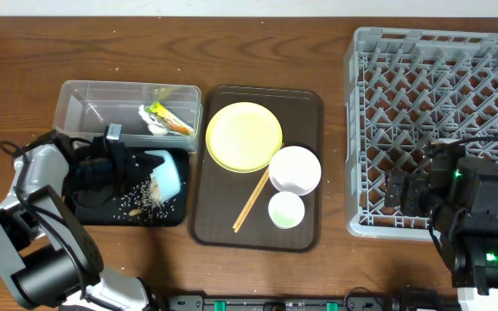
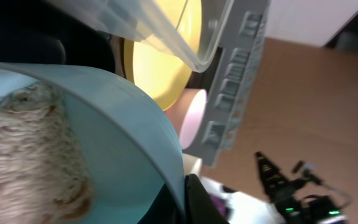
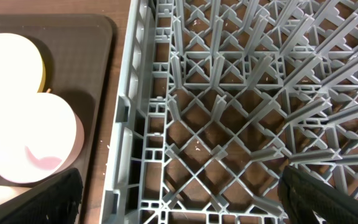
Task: Sort waste into correct bins and load items into the dishwasher rack
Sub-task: 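Tilt the blue bowl with the left gripper to pour rice onto black tray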
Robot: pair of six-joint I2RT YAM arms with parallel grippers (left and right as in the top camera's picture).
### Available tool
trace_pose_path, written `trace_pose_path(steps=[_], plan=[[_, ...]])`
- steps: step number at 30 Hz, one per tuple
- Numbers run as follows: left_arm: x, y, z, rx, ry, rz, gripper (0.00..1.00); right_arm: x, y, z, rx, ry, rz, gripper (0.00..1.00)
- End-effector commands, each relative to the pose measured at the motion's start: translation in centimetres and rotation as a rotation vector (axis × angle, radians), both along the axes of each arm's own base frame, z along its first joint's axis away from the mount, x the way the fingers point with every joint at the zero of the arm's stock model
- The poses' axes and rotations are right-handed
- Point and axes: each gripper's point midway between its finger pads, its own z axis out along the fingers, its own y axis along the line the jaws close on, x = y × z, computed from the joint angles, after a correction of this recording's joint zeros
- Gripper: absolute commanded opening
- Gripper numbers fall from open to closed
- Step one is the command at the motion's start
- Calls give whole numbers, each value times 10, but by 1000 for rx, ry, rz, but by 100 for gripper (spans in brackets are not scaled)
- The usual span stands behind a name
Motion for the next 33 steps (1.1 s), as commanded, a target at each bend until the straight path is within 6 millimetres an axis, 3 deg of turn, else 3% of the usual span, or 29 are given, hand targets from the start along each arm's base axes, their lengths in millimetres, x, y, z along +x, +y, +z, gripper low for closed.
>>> trace_pose_path(steps=[1, 14, 23, 31, 33], plan=[[5, 6, 16, -116, -30, 72, 6, 2, 2, 9, 12, -22, 2, 99], [0, 33, 29, -211, 13, 209, 6, 1, 2, 9, 11, -19, 2, 99], [3, 34, 36, -189, -117, 192, 6, 1, 2, 9, 11, -19, 2, 99], [4, 35, 37, -232, -53, 218, 6, 1, 2, 9, 11, -19, 1, 99], [9, 36, 48, -245, -160, 224, 6, 1, 2, 9, 11, -19, 1, 99]])
